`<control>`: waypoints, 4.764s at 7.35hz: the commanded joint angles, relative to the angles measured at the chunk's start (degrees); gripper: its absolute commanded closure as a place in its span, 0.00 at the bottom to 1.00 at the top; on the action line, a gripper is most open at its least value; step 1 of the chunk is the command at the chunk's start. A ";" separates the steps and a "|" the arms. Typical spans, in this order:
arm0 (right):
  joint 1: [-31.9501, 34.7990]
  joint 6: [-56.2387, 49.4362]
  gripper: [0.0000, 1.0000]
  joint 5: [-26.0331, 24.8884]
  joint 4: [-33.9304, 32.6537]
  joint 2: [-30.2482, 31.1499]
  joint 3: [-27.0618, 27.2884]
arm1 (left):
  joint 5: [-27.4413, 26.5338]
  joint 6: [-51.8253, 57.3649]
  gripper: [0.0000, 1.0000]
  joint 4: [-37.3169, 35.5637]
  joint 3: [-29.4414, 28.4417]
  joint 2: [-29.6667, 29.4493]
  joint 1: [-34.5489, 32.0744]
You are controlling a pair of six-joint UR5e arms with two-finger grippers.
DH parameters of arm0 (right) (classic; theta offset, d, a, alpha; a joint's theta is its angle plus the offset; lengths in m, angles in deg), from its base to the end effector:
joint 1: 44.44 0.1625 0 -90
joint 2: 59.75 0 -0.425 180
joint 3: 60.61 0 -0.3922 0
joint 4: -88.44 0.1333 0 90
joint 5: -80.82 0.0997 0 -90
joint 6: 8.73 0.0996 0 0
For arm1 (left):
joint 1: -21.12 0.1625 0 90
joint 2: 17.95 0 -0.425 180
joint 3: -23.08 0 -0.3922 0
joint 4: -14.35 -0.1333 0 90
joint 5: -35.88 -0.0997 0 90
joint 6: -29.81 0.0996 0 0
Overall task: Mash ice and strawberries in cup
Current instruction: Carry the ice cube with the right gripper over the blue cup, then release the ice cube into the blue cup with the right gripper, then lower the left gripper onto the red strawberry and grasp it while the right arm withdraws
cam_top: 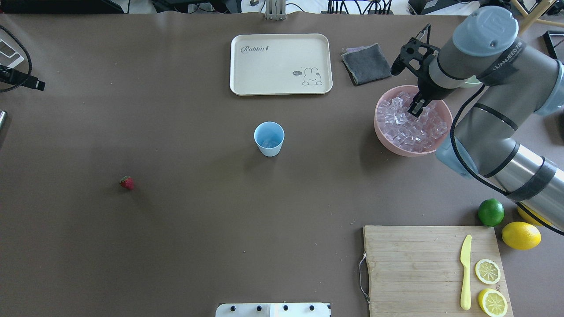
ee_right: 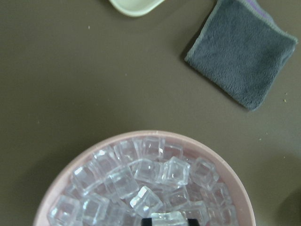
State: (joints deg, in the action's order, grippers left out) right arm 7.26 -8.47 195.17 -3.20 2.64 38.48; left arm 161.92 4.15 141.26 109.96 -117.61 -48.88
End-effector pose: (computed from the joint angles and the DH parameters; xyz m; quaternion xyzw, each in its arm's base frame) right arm -0.3275 -0.5635 0.3217 0.2115 -0.2870 -0.3638 0.8605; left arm 0.1312 -0.5788 0.5267 0.2129 0.4014 0.0708 0.8880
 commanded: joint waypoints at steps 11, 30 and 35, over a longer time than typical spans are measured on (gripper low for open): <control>-17.50 50.19 1.00 -8.26 0.15 -27.77 -17.97 | 0.00 -2.99 0.02 -0.18 0.48 -1.50 1.88; 8.33 21.45 0.05 5.98 0.50 -5.26 -4.53 | -26.37 -33.93 0.02 -2.20 18.95 10.02 37.65; 8.07 21.10 0.05 6.86 0.50 -3.77 -3.73 | -26.37 -33.75 0.22 -2.20 16.39 7.73 37.65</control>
State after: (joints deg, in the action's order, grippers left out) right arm 15.34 12.79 201.73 -2.70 -1.79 34.55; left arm 135.55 -29.59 139.10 126.67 -109.40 -11.18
